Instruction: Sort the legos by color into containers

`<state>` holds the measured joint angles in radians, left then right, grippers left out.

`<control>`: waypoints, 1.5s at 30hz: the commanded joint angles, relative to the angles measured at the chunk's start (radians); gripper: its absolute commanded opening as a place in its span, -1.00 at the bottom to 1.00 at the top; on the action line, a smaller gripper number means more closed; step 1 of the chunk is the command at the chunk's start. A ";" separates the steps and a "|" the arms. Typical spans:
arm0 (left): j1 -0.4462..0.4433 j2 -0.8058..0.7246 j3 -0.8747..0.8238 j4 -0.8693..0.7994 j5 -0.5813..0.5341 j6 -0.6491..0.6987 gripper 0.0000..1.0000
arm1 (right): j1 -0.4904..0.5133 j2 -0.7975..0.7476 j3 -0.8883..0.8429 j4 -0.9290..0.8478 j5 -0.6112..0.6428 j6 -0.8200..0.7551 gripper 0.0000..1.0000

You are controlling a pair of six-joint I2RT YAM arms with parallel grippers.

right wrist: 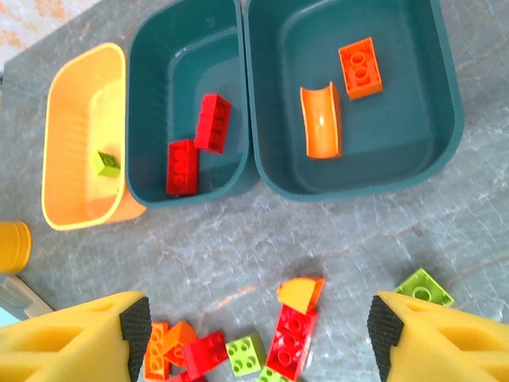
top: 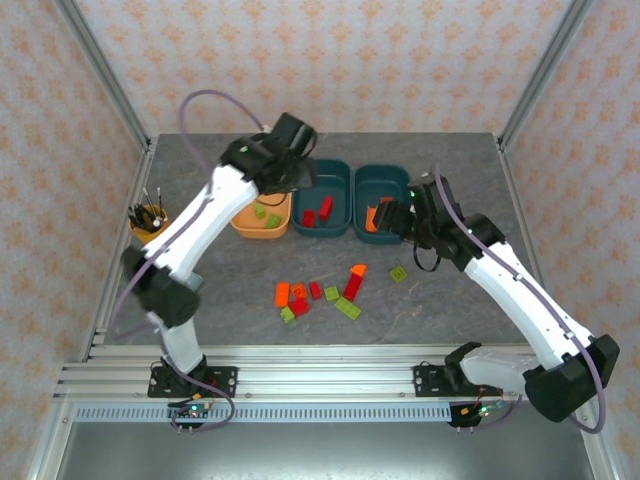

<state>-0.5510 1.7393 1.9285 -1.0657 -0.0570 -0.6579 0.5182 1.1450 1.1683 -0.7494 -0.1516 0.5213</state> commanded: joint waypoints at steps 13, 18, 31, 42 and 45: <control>-0.003 -0.608 -0.772 0.042 0.059 -0.142 0.37 | 0.254 -0.022 -0.057 -0.120 0.154 0.083 0.43; -0.004 -0.698 -0.813 0.040 0.049 -0.156 0.38 | 0.263 -0.011 -0.051 -0.107 0.188 0.118 0.42; -0.009 -0.876 -0.932 0.168 0.178 -0.123 0.49 | 0.299 0.124 -0.087 -0.093 0.208 0.316 0.40; -0.009 -0.921 -0.996 0.256 0.259 -0.151 0.54 | 0.276 0.347 -0.123 0.070 0.124 0.353 0.47; -0.012 -0.919 -0.991 0.262 0.262 -0.145 0.54 | 0.241 0.429 -0.098 0.092 0.094 0.339 0.51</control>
<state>-0.5552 0.8234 0.9348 -0.8402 0.1864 -0.7963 0.7860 1.5314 1.0382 -0.6964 -0.0330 0.8566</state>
